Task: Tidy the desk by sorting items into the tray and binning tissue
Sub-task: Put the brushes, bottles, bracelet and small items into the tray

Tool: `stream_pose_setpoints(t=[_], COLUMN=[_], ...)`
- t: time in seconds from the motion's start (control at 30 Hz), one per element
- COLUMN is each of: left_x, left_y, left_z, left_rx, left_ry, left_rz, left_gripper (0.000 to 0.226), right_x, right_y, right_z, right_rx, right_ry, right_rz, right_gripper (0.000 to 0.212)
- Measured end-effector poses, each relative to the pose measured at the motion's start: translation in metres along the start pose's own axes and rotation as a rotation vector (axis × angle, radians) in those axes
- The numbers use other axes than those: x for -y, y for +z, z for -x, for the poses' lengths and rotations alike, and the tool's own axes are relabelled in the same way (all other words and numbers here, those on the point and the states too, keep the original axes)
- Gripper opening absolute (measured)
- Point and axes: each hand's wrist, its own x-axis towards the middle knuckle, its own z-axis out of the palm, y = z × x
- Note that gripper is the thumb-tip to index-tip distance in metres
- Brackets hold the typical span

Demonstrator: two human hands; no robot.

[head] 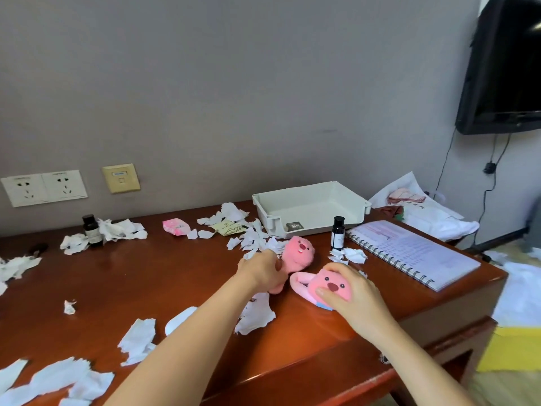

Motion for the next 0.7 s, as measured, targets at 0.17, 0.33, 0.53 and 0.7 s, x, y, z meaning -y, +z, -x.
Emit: stream_pose_setpoints(t=[0.17, 0.33, 0.53, 0.7], left_x=[-0.004, 0.003, 0.017, 0.025], left_y=[0.0, -0.006, -0.042, -0.084], left_z=[0.002, 0.01, 0.031, 0.025], left_rx=[-0.013, -0.006, -0.057, -0.135], left_ry=[0.073, 0.089, 0.102, 0.126], left_rz=[-0.036, 0.182, 0.575, 0.606], left_gripper=[0.03, 0.042, 0.025, 0.017], right_x=[0.001, 0.0, 0.006, 0.023], right_y=[-0.003, -0.009, -0.019, -0.026], right_z=[-0.002, -0.003, -0.021, -0.044], right_rx=[0.064, 0.224, 0.29, 0.228], right_ry=[0.027, 0.031, -0.002, -0.083], right_rz=[-0.005, -0.01, 0.165, 0.172], right_gripper=[0.044, 0.06, 0.031, 0.032])
